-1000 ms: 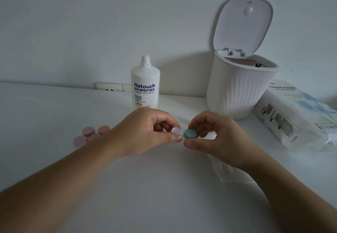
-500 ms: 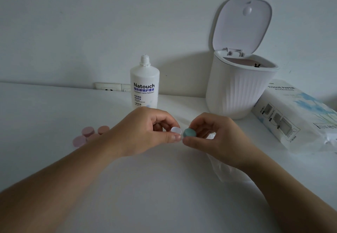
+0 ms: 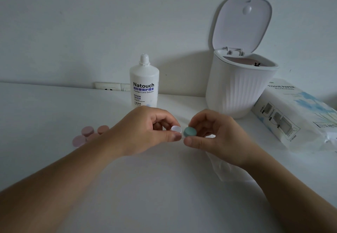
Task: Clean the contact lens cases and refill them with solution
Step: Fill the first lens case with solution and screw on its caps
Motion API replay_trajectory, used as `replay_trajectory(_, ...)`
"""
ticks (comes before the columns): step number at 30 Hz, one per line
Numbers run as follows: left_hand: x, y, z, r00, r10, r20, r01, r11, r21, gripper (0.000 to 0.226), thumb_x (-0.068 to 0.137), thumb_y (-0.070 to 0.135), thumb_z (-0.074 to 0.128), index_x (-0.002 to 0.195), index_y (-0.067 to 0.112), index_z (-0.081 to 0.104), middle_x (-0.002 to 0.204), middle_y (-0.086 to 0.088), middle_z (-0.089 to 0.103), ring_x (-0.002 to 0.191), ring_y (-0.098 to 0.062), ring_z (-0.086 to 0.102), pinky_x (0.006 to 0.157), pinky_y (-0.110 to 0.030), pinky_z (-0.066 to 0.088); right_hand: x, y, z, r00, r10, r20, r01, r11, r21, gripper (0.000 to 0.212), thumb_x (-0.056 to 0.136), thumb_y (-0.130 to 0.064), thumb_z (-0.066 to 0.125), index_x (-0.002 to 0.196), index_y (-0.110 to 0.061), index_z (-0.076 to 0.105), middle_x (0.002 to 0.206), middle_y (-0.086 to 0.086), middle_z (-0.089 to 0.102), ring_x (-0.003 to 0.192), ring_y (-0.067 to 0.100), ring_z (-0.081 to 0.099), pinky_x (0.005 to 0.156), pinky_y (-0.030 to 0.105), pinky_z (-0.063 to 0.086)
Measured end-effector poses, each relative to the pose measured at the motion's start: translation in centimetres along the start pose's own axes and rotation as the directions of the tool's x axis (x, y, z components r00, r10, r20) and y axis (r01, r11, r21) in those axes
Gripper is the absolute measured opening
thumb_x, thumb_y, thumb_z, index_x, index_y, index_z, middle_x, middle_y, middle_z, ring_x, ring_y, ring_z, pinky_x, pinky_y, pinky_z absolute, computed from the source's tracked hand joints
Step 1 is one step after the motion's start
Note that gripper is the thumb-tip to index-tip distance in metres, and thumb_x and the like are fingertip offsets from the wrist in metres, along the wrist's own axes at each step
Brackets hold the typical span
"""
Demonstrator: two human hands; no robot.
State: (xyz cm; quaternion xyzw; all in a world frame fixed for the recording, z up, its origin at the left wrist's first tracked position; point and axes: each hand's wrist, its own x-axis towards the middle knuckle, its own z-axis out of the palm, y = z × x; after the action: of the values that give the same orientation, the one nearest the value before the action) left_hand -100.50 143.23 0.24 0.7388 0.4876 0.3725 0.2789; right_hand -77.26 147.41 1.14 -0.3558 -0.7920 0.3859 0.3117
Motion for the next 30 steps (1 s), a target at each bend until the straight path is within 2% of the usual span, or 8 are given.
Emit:
replay_trajectory(4,-0.02,0.11,0.01,1.000,-0.006,-0.019,0.006,1.000,0.010,0.009,0.084,0.040,0.079,0.088,0.033,0.075,0.079,0.013,0.071,0.071,-0.031,0.060,0.061,-0.037,0.049,-0.14,0.07,-0.42,0.997,0.003,0.074,-0.005,1.000,0.028,0.043,0.077,-0.024,0.086,0.116,-0.029,0.069,0.094,-0.005,0.078,0.084,0.019,0.073,0.087,0.031,0.058)
replay_trajectory(7,-0.03,0.05,-0.05,0.999,-0.007,-0.037,0.007,1.000,0.000,0.010,0.083,0.040,0.080,0.088,0.032,0.076,0.080,0.014,0.072,0.071,-0.032,0.060,0.060,-0.035,0.048,-0.06,0.32,-0.48,0.999,-0.008,0.036,0.007,1.000,0.013,0.031,0.082,-0.008,0.082,0.107,-0.023,0.075,0.094,-0.006,0.079,0.084,0.019,0.073,0.086,0.027,0.058)
replay_trajectory(11,-0.08,-0.01,0.05,1.000,0.010,-0.017,-0.010,1.000,-0.005,0.011,0.083,0.039,0.080,0.089,0.032,0.075,0.080,0.013,0.072,0.070,-0.033,0.059,0.060,-0.038,0.050,0.00,0.16,-0.19,1.000,-0.007,0.002,0.007,1.000,0.008,0.024,0.074,-0.021,0.088,0.091,-0.019,0.070,0.084,0.000,0.076,0.072,0.015,0.069,0.075,0.028,0.057)
replay_trajectory(14,-0.02,-0.08,0.01,1.000,0.017,-0.016,-0.017,1.000,-0.007,0.011,0.084,0.040,0.080,0.090,0.033,0.075,0.081,0.013,0.072,0.072,-0.034,0.060,0.061,-0.041,0.051,-0.06,0.06,-0.34,0.999,0.010,0.052,-0.013,0.999,0.047,0.043,0.068,-0.036,0.087,0.105,-0.023,0.068,0.091,-0.002,0.077,0.079,0.014,0.071,0.082,0.031,0.058)
replay_trajectory(17,0.01,-0.06,0.00,1.000,0.003,-0.031,-0.004,1.000,-0.011,0.011,0.083,0.042,0.080,0.089,0.034,0.075,0.078,0.016,0.071,0.070,-0.031,0.059,0.060,-0.036,0.048,-0.17,0.05,-0.51,0.994,0.001,0.109,-0.004,1.000,0.029,0.043,0.083,-0.021,0.082,0.122,-0.030,0.067,0.100,-0.006,0.078,0.090,0.018,0.074,0.093,0.032,0.056)
replay_trajectory(21,-0.05,0.17,0.09,0.999,-0.001,-0.043,0.000,1.000,-0.012,0.014,0.080,0.046,0.078,0.088,0.034,0.076,0.077,0.018,0.071,0.068,-0.030,0.058,0.058,-0.025,0.045,-0.32,-0.11,-0.67,0.995,-0.014,0.094,0.011,0.999,0.032,0.035,0.086,-0.002,0.074,0.115,-0.023,0.073,0.101,-0.001,0.079,0.093,0.022,0.075,0.094,0.038,0.057)
replay_trajectory(27,-0.03,0.10,0.01,0.999,-0.013,-0.040,0.012,0.999,-0.033,0.012,0.081,0.039,0.081,0.088,0.031,0.076,0.078,0.016,0.071,0.073,-0.036,0.060,0.061,-0.041,0.050,-0.19,-0.17,-0.41,1.000,0.012,0.016,-0.013,1.000,0.026,0.023,0.078,-0.013,0.085,0.095,-0.018,0.072,0.088,-0.002,0.078,0.080,0.016,0.073,0.083,0.032,0.059)
replay_trajectory(30,0.06,0.14,-0.03,0.999,-0.007,-0.040,0.007,1.000,-0.024,0.012,0.082,0.039,0.081,0.089,0.031,0.076,0.078,0.013,0.071,0.072,-0.035,0.059,0.060,-0.040,0.049,-0.21,-0.23,-0.55,0.999,0.018,0.047,-0.019,1.000,0.022,0.032,0.078,-0.018,0.086,0.105,-0.025,0.072,0.091,-0.004,0.078,0.081,0.016,0.073,0.083,0.027,0.058)
